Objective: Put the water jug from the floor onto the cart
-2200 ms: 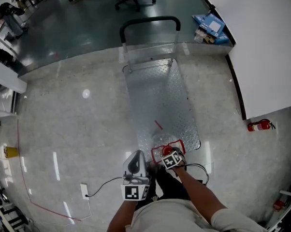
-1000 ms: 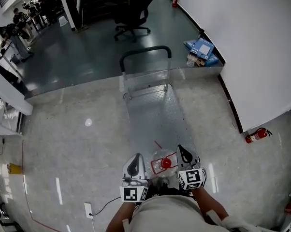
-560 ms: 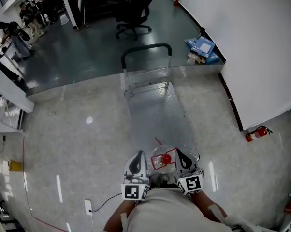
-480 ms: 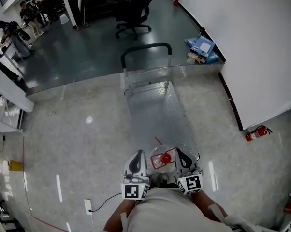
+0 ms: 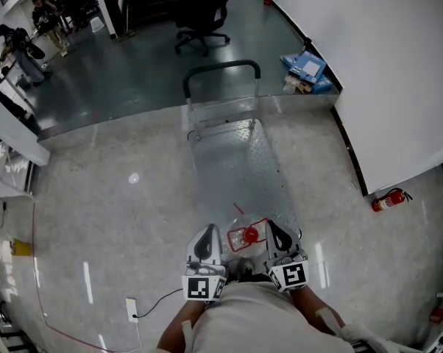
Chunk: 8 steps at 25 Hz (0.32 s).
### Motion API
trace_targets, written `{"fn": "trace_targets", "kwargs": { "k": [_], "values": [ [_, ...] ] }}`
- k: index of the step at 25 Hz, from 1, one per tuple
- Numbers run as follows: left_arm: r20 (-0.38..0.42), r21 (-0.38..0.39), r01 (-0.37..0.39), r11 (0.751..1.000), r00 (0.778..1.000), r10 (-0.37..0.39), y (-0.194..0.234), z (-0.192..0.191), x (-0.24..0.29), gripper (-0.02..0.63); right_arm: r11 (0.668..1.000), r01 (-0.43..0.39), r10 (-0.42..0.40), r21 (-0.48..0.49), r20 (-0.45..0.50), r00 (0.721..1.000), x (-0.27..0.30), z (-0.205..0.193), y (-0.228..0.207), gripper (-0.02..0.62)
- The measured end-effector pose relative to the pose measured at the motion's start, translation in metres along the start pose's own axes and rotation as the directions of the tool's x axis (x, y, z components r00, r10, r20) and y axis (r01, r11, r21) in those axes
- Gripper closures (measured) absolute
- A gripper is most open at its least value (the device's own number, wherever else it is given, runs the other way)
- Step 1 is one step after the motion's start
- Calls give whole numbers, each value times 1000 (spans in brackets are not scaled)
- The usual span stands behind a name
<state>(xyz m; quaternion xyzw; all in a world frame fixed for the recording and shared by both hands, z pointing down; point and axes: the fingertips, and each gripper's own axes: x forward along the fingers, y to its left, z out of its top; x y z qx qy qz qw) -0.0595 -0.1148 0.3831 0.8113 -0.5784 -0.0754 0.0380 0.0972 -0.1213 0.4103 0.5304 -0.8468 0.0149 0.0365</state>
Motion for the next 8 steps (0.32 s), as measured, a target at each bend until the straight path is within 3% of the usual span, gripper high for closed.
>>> {"fn": "trace_targets", "kwargs": {
  "k": [8],
  "values": [
    [7,5,0,1000,1000,0,-3,0,-1,607,1000,-8,8,-4,-2,1000,2,-3,-2,584]
  ]
}}
